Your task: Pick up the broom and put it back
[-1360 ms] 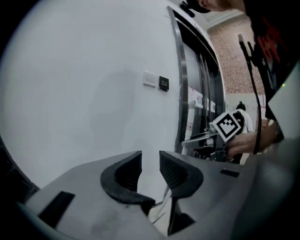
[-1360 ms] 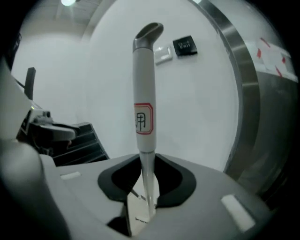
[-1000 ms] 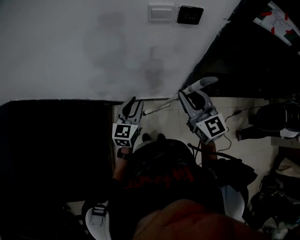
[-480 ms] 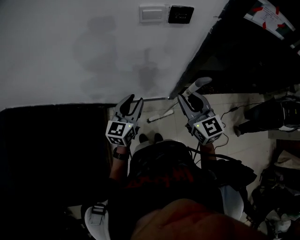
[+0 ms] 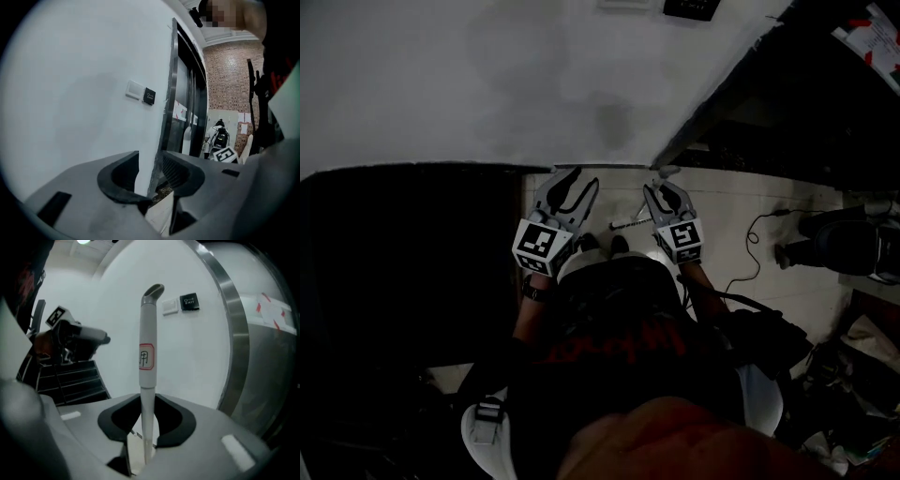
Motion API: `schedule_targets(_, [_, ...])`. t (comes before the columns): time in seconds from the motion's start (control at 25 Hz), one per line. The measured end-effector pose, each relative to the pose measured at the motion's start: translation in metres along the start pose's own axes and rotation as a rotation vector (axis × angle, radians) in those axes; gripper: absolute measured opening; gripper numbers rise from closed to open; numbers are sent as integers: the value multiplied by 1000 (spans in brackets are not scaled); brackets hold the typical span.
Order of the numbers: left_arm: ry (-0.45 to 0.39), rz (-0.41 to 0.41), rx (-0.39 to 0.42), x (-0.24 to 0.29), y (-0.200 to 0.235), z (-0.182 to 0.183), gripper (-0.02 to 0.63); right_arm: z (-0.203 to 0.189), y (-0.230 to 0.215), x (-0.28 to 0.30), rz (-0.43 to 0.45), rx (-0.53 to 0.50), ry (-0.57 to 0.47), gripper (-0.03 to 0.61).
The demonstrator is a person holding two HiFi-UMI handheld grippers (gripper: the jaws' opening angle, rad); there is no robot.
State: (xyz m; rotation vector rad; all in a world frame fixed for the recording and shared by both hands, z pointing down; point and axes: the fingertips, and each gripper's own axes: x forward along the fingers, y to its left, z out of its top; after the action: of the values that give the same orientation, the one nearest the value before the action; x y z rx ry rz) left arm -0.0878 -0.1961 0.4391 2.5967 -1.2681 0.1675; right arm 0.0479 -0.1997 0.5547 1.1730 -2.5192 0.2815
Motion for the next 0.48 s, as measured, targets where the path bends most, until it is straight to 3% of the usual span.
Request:
schedule_targets(0.24, [55,49,-50,20,12,-18,143,-129,-32,83,9,68,239,89])
schedule_targets(0.48, [81,138,-94,-2,22,-31,143,-221,-47,156,10,102,429,87])
